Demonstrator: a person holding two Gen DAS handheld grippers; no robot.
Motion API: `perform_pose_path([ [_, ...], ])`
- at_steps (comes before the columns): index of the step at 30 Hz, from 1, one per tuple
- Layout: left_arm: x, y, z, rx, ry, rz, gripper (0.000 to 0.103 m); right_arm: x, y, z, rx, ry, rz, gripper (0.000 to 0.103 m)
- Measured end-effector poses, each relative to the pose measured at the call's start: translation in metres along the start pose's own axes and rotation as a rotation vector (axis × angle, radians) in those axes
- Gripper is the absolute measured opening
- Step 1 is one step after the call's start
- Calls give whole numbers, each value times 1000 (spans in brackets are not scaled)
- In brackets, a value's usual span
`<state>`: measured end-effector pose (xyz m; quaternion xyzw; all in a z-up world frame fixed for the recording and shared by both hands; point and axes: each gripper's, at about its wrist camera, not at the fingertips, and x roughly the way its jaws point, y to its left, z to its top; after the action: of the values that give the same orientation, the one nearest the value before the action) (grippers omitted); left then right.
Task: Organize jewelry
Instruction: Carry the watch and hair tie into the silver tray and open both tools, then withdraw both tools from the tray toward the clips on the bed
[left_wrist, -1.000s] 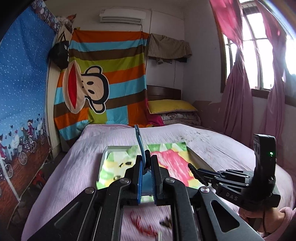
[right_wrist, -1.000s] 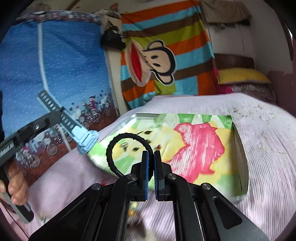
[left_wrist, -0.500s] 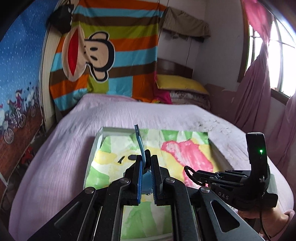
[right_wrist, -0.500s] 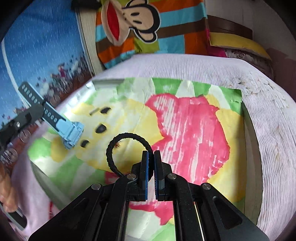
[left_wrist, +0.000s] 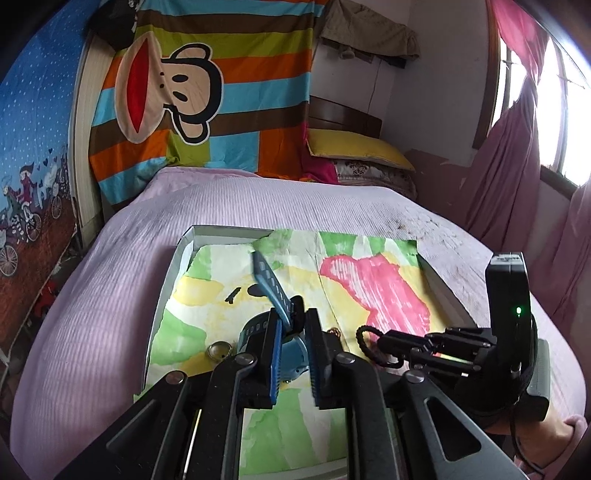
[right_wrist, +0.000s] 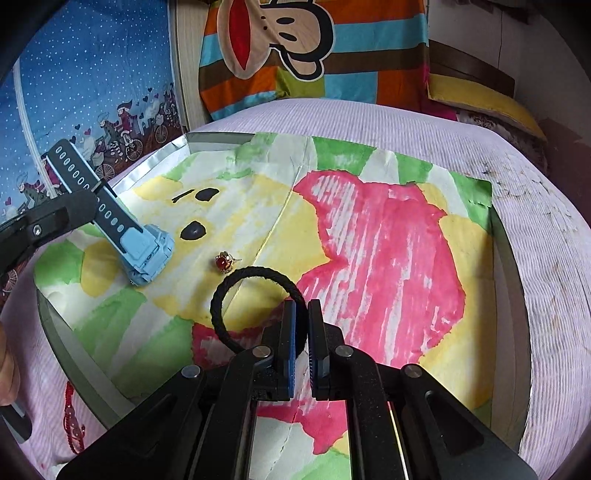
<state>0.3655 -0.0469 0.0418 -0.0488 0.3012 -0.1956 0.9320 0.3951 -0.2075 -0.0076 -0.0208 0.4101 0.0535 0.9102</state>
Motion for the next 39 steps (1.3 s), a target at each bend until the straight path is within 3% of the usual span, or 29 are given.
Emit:
perform_pose_path([
  [4,-3,-1,-4,6,15,-3,22,-11,-4,-8,12,-38,16,6],
  [6,-6,-1,-8,4,20,1,34,-17,-7,-12,12,-64,21,9],
  [7,-8,-1,-9,1,14,7,45,-19,-7,-14,14,-77,22,10],
  [8,-12,0,-11,-3,-1,12,54,-24,-8,-15,17,-93,25,13],
  [12,-28,1,-15,-7,-48,13,59,-47,-11,-24,32,-179,32,33],
  [14,-38,-2,-19,4,-73,29,70,-62,-13,-30,39,-232,37,41],
  [21,-74,-5,-33,15,-159,64,89,-116,-10,-55,61,-398,40,68],
  [25,-98,-9,-45,13,-220,96,101,-141,-6,-73,58,-468,40,78],
  [30,-124,-18,-61,32,-280,135,103,-172,2,-94,50,-554,25,92],
  [39,-156,-26,-93,32,-330,171,103,-213,16,-134,-8,-654,-17,101],
])
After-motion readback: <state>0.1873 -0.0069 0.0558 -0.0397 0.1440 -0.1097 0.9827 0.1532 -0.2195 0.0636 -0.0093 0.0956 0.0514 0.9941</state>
